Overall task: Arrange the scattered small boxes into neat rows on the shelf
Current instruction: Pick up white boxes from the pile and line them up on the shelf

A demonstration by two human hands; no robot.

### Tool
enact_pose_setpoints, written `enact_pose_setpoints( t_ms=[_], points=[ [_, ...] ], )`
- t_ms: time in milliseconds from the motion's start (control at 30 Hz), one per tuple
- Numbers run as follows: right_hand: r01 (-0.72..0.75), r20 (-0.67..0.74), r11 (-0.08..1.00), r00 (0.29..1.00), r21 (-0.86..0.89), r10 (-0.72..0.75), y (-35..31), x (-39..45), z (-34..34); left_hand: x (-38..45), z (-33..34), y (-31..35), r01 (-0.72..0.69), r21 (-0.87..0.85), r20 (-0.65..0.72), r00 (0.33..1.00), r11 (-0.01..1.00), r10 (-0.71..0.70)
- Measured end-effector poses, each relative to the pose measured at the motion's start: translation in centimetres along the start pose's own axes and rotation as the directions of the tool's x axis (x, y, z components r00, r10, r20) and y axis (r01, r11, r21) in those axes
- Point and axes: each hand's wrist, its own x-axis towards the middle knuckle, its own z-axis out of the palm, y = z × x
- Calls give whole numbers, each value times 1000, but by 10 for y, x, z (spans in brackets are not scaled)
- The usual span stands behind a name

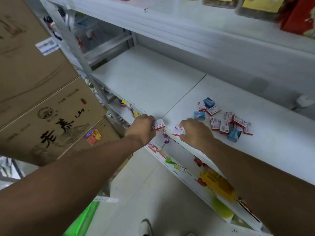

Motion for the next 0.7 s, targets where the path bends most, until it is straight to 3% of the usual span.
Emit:
enact_pose_setpoints(
  t_ms=[400, 700],
  points=[
    [-60, -21, 998, 998, 19, 61, -58, 45, 8, 46, -20, -77, -97, -59, 7, 995, 993, 98],
    [-104, 0, 994, 995, 30, 104, -50, 96, 10, 100, -18, -98, -127, -24, 49, 991, 992, 128]
  ],
)
